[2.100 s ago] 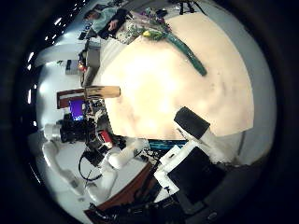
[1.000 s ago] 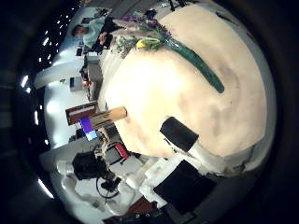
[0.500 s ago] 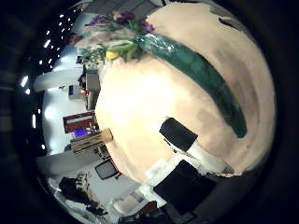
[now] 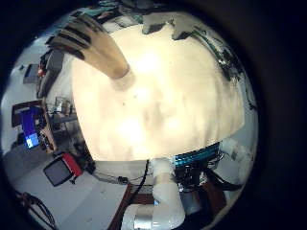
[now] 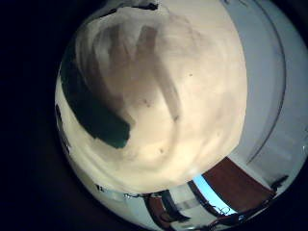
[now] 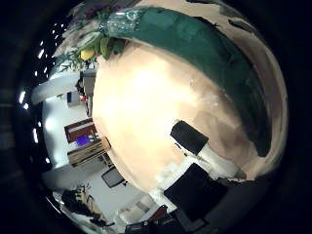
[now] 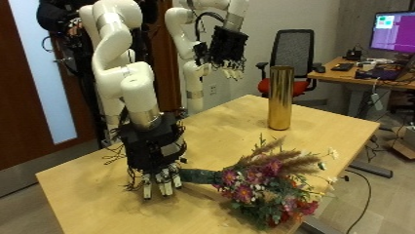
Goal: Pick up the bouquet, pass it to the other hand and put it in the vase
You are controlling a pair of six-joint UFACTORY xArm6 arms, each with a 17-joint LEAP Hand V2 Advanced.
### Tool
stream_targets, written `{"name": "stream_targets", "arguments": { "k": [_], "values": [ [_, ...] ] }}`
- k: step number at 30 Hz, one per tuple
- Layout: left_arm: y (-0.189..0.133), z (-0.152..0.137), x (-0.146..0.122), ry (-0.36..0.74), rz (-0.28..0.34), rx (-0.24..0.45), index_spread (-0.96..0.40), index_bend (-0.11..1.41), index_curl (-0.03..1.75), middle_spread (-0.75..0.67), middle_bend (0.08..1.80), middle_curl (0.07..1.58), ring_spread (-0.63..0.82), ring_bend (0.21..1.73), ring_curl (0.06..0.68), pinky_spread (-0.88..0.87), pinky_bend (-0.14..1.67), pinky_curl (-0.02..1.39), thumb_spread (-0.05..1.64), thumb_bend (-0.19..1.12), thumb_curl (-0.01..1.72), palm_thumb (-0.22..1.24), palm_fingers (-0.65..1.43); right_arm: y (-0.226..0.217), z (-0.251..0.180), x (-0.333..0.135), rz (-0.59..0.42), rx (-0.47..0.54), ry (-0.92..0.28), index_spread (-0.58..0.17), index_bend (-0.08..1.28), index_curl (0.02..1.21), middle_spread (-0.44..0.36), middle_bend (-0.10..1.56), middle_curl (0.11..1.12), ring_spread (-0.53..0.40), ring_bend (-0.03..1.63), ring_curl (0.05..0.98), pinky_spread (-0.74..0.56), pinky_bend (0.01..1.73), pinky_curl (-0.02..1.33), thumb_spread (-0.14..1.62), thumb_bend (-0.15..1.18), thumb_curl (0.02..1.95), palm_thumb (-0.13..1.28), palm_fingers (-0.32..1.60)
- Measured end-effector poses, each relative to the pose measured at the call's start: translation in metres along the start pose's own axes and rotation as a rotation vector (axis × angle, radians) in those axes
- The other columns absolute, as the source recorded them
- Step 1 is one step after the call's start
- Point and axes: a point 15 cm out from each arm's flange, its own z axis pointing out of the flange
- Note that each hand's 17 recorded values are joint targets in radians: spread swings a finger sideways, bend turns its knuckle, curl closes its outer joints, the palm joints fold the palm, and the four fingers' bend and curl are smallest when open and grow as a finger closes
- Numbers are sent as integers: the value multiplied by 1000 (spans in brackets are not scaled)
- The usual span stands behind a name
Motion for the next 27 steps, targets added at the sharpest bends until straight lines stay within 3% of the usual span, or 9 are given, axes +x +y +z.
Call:
{"name": "stream_targets", "arguments": {
  "k": [8, 14, 19, 20, 21, 22, 25, 26, 27],
  "values": [
    [-3, -1, 0, 1, -3, -3, 234, 190, 401, 364, 213, 330, 559, 342, 218, 505, 170, 217, 954, -27, 306, 449, 133, -9, 8, -4, -3, -33, 4, -88, 166, 274, 116, 517, 370, 27, 809, 214, 208, 517, 244, 1004, -19, 402, 654, 334],
    [-5, -1, 0, -2, -4, -8, 241, 194, 401, 408, 197, 322, 557, 335, 215, 505, 175, 222, 958, -28, 306, 449, 123, -14, 6, -12, -23, -59, 11, -111, 195, 308, 63, 559, 383, -45, 854, 214, 126, 508, 216, 976, -21, 419, 699, 477],
    [-7, -2, 0, -2, -4, -6, 243, 190, 395, 377, 215, 331, 562, 340, 217, 505, 171, 218, 958, -28, 307, 449, 131, -9, 6, -14, -31, -83, 17, -202, 213, 348, -59, 643, 420, -195, 943, 237, -136, 647, 207, 945, -16, 445, 789, 842],
    [-6, -3, 0, -3, -4, -6, 243, 191, 395, 378, 211, 330, 561, 341, 218, 505, 172, 218, 958, -28, 307, 449, 129, -8, 5, -15, -32, -88, 18, -226, 223, 363, -86, 656, 429, -222, 957, 248, -210, 704, 219, 940, -20, 446, 797, 934],
    [-6, -3, 0, -2, -4, -4, 238, 192, 396, 382, 206, 330, 558, 338, 217, 505, 175, 219, 958, -28, 307, 449, 125, -8, 5, -15, -32, -93, 19, -267, 220, 377, -135, 682, 448, -261, 976, 269, -369, 811, 245, 916, -22, 456, 819, 1104],
    [-5, -4, 0, -2, -4, -4, 238, 193, 397, 389, 203, 328, 558, 337, 217, 505, 175, 220, 958, -28, 307, 449, 124, -7, 6, -14, -33, -99, 20, -291, 240, 407, -163, 702, 466, -276, 982, 289, -447, 866, 266, 894, -26, 465, 827, 1140],
    [-6, -5, -1, -4, -5, -1, 235, 189, 395, 400, 218, 331, 559, 333, 215, 505, 170, 218, 958, -28, 307, 449, 133, -8, 2, -18, -39, -108, 19, -334, 321, 467, -209, 767, 506, -292, 1021, 329, -546, 928, 292, 854, -26, 478, 847, 1217],
    [-6, -5, -1, -4, -6, 0, 235, 189, 394, 400, 221, 332, 560, 333, 214, 505, 169, 217, 958, -28, 307, 449, 134, -9, -2, -19, -39, -111, 17, -360, 424, 519, -223, 858, 541, -294, 1049, 352, -559, 950, 308, 832, -23, 488, 858, 1369],
    [-6, -5, -1, -3, -7, -1, 235, 189, 394, 401, 222, 332, 560, 333, 215, 505, 170, 217, 958, -28, 307, 449, 133, -8, -4, -20, -40, -119, 15, -377, 501, 551, -227, 898, 557, -296, 1063, 368, -560, 970, 322, 807, -28, 498, 860, 1359]
  ]
}}
